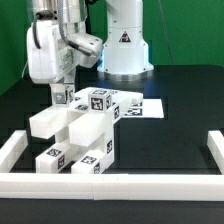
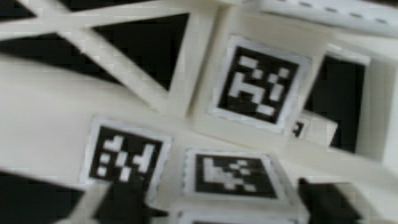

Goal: Assemble chair

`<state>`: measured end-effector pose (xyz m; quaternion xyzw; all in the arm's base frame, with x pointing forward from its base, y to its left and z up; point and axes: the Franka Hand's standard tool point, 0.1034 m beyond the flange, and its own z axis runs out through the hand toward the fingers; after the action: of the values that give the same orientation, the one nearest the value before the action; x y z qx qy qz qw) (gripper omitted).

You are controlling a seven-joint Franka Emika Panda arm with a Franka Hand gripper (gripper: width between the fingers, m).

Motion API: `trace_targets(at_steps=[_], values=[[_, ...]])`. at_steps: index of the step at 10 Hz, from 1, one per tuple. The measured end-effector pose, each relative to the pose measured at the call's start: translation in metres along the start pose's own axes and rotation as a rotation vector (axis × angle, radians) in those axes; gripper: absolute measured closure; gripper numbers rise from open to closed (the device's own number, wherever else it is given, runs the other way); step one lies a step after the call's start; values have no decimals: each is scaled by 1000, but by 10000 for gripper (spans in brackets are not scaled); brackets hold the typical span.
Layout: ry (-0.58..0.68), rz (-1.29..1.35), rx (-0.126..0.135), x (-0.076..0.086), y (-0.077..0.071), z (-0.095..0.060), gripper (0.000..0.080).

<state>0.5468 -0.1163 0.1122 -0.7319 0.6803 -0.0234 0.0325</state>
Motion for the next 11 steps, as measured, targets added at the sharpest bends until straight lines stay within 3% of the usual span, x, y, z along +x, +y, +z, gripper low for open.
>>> trace_targets(at_steps=[1, 2, 3, 6, 8, 11], values=[[2, -206, 3, 2, -1, -1, 314], [1, -352, 3, 1, -1, -2, 187], [1, -475, 2, 1, 0, -2, 161], [4, -681, -3, 2, 0, 0, 152], [34, -973, -53, 3, -3, 0, 151], [37, -968, -54, 4, -4, 0, 177]])
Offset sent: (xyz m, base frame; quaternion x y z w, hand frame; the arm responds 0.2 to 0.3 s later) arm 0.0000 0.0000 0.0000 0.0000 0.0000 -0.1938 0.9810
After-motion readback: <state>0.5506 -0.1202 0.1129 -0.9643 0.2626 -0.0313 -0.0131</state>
